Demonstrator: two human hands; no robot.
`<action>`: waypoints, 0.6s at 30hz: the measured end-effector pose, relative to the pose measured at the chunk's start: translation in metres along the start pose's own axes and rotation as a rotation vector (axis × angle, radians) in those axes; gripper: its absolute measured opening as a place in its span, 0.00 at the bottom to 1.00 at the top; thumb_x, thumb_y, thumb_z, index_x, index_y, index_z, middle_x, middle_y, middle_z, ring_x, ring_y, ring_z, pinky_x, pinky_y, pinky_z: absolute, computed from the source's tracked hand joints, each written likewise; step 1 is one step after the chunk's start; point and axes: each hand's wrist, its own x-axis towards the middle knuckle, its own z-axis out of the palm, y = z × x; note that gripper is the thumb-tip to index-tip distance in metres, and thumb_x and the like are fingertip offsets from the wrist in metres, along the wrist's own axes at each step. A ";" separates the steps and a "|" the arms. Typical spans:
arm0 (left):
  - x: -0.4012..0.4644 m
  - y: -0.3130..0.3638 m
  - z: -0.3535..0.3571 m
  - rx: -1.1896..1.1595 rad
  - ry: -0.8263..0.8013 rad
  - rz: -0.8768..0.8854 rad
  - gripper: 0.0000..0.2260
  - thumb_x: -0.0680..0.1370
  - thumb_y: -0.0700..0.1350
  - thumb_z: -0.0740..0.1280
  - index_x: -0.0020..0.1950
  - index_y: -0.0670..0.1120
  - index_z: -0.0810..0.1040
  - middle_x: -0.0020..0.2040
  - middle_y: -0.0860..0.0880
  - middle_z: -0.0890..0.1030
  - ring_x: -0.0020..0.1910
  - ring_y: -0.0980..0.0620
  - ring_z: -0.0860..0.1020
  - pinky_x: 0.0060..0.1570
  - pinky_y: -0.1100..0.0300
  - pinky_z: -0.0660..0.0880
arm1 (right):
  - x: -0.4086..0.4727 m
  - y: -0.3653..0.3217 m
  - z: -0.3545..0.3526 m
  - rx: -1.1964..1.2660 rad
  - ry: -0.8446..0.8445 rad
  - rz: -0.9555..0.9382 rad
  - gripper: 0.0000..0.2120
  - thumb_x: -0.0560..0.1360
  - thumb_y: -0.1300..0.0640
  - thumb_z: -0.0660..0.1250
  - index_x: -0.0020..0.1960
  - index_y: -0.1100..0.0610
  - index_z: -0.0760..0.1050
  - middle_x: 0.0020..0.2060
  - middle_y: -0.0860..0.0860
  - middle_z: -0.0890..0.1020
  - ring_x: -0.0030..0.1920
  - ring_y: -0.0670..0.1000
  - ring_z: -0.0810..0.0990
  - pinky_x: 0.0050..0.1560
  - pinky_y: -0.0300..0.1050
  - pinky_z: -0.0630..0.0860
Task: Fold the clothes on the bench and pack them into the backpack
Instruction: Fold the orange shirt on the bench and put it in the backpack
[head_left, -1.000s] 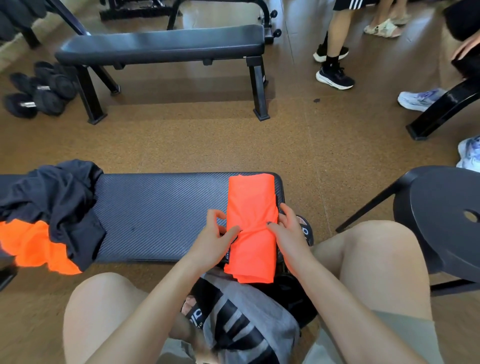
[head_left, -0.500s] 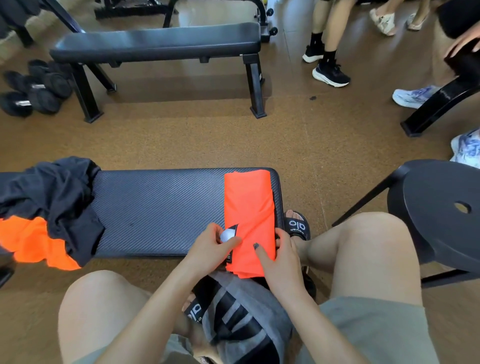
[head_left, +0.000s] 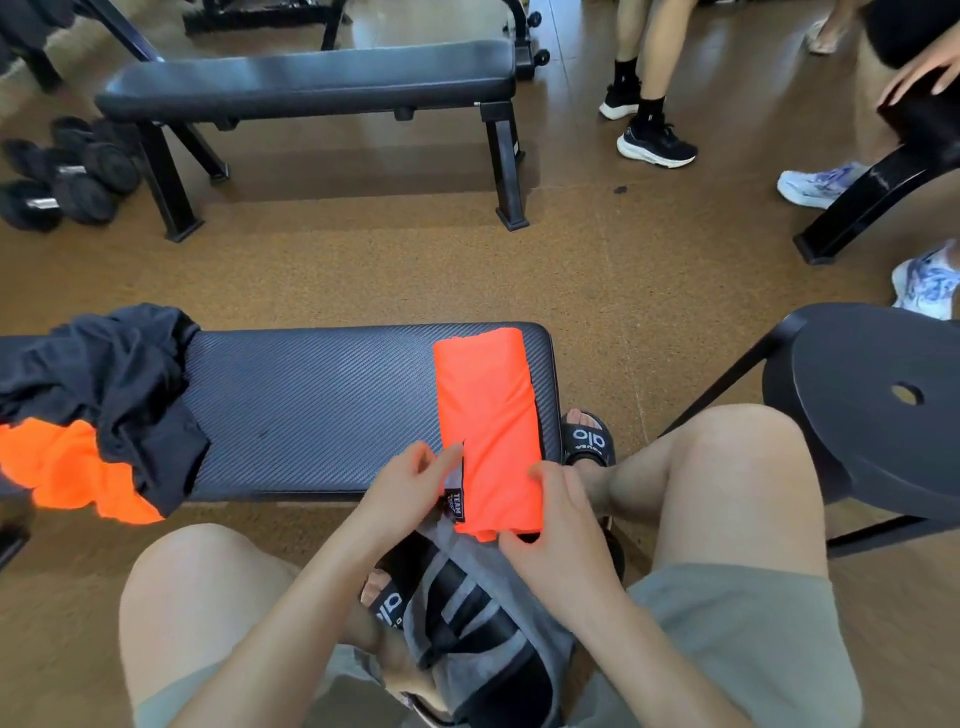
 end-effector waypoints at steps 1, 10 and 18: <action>0.006 0.004 -0.001 -0.007 0.006 -0.016 0.25 0.75 0.69 0.61 0.39 0.47 0.68 0.37 0.50 0.71 0.39 0.49 0.72 0.45 0.52 0.70 | 0.000 0.000 0.000 -0.092 -0.006 -0.050 0.24 0.72 0.51 0.71 0.65 0.50 0.66 0.58 0.45 0.65 0.56 0.46 0.70 0.52 0.43 0.73; 0.047 0.024 -0.003 -0.147 -0.006 -0.145 0.22 0.69 0.60 0.75 0.43 0.48 0.66 0.38 0.48 0.72 0.35 0.49 0.72 0.37 0.54 0.73 | 0.015 0.007 -0.014 -0.282 0.003 -0.273 0.05 0.76 0.61 0.65 0.48 0.58 0.69 0.48 0.51 0.69 0.42 0.53 0.69 0.40 0.52 0.73; 0.054 0.024 -0.009 -0.228 -0.207 -0.161 0.23 0.68 0.59 0.76 0.51 0.43 0.80 0.48 0.43 0.86 0.46 0.46 0.84 0.52 0.49 0.81 | 0.014 0.009 -0.019 -0.286 -0.058 -0.332 0.06 0.76 0.61 0.64 0.47 0.56 0.67 0.48 0.50 0.68 0.41 0.54 0.69 0.40 0.53 0.74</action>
